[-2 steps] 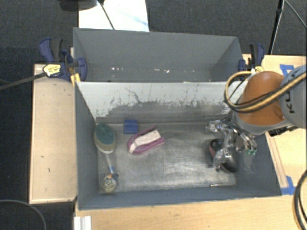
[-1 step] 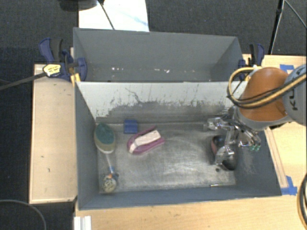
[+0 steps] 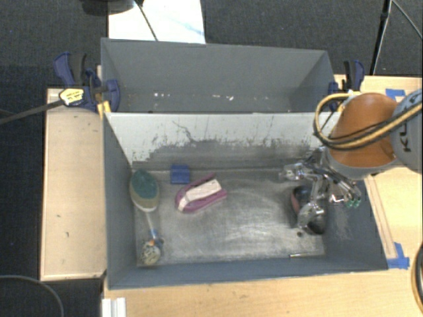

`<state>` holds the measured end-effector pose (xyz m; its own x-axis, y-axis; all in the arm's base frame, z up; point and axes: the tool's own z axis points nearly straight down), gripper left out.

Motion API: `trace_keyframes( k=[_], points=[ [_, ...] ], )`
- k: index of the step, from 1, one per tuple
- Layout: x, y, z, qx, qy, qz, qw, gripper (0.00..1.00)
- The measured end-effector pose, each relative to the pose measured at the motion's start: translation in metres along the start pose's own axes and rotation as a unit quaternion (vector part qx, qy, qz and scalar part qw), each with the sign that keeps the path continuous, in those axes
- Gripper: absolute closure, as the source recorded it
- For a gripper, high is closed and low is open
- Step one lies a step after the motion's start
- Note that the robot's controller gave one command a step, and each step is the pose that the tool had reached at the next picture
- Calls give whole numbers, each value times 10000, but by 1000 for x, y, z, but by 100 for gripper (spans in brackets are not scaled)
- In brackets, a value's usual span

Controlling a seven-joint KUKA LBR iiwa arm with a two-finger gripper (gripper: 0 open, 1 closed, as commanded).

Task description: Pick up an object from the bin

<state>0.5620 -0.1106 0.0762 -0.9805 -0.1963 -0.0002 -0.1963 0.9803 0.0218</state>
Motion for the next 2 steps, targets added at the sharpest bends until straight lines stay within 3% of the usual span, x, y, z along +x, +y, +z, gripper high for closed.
trace_keyframes(
  k=[1, 2],
  points=[
    [2, -7, 0, 59, -5, -467, 9989, 0],
    [-30, 52, -41, 103, -40, -646, 9978, 0]
  ],
)
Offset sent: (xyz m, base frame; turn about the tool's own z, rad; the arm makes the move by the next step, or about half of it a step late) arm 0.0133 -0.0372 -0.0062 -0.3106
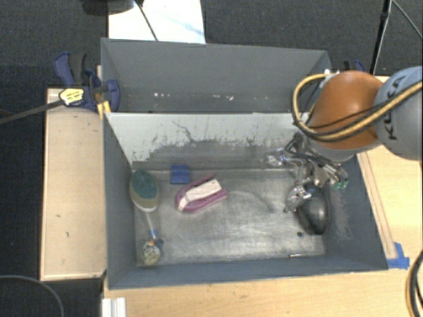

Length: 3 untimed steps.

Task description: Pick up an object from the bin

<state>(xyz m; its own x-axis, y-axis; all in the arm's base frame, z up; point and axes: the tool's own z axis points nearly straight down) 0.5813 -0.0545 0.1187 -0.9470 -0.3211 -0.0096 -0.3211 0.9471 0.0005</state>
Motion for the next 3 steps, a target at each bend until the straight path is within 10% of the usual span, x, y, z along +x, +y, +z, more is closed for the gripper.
trace_keyframes(
  k=[1, 2, 3],
  points=[
    [16, 106, 4, -25, 45, -47, 10000, 0],
    [-56, 142, 9, -8, 15, 817, 9967, 0],
    [-49, 187, 48, -2, 36, 1446, 9895, 0]
  ],
)
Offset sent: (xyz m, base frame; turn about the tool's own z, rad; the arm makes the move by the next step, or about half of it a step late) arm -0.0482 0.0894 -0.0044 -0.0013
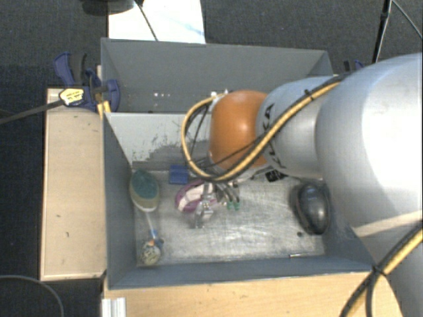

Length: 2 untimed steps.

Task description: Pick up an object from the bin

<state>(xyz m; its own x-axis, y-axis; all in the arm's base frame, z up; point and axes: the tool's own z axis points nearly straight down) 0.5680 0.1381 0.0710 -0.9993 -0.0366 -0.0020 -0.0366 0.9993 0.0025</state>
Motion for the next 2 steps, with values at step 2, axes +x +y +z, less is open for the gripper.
trace_keyframes(
  k=[2],
  points=[
    [16, 13, -137, 3, -31, -208, 9998, 100]
  ],
)
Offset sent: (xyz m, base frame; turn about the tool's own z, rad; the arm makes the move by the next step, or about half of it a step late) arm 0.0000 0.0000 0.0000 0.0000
